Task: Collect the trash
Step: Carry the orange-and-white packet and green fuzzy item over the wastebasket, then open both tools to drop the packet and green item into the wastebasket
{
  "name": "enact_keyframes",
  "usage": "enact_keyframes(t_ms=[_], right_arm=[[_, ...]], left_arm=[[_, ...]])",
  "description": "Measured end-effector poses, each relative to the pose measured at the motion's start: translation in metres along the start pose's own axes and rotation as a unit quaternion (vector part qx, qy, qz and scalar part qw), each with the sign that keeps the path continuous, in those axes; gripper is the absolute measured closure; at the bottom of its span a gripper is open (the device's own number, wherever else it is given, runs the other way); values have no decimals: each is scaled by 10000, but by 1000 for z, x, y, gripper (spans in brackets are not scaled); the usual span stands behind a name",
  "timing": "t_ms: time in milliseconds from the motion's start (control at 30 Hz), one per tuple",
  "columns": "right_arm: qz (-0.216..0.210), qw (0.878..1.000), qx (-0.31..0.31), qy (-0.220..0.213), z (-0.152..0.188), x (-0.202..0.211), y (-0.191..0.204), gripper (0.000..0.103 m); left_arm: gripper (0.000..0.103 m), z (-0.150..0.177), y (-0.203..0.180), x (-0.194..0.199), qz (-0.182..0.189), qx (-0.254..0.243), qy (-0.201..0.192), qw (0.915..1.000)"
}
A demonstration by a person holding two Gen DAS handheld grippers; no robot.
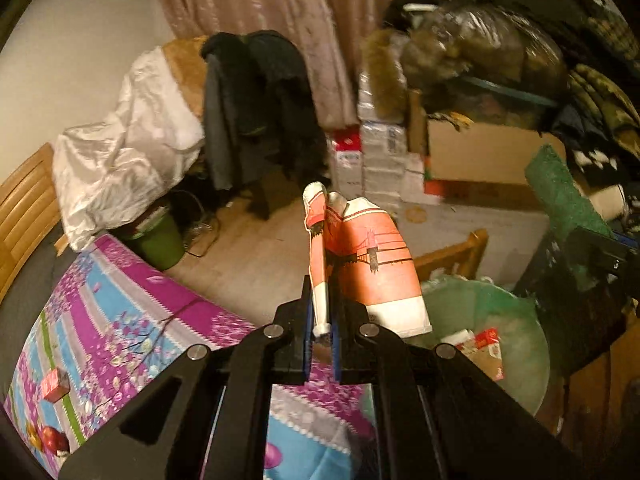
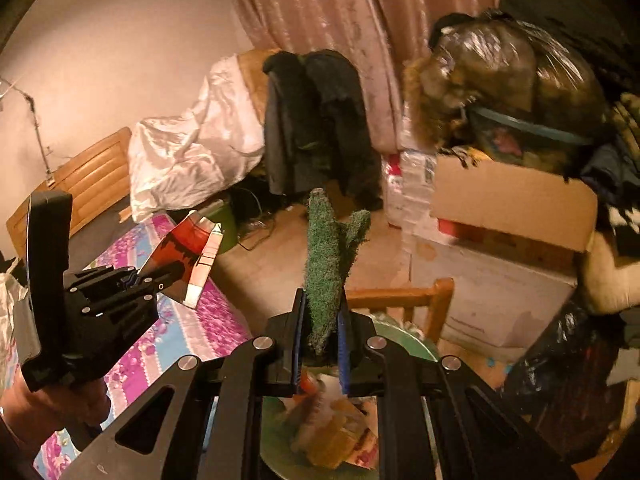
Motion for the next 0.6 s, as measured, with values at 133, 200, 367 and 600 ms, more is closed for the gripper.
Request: enact_keyframes(t_ms=[133, 200, 367, 600], right_arm=[[163, 9997, -78, 190, 10, -3, -22, 88], [246, 9990, -84, 352, 21, -4, -31, 88], [303, 9971, -218, 667, 43, -10, -47, 88], [314, 9947, -164, 968, 57, -18, -54, 84]], left_arm=[[97, 4, -23, -14, 622, -272, 117, 9976], [97, 9, -32, -20, 860, -369, 188, 9954], [97, 27, -60, -35, 1332, -663, 497, 9876], [93, 24, -77, -42, 1499, -879, 658, 9826]])
Point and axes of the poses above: each gripper's, at about its wrist camera, not at the fingertips, and x roughly against the way its jaws point, y to its left, z to its underside, the point moved 3 cm from there along -x, roughly the way its jaws point, and after that the axes turned 12 degrees about -x, right-handed, at the moved point
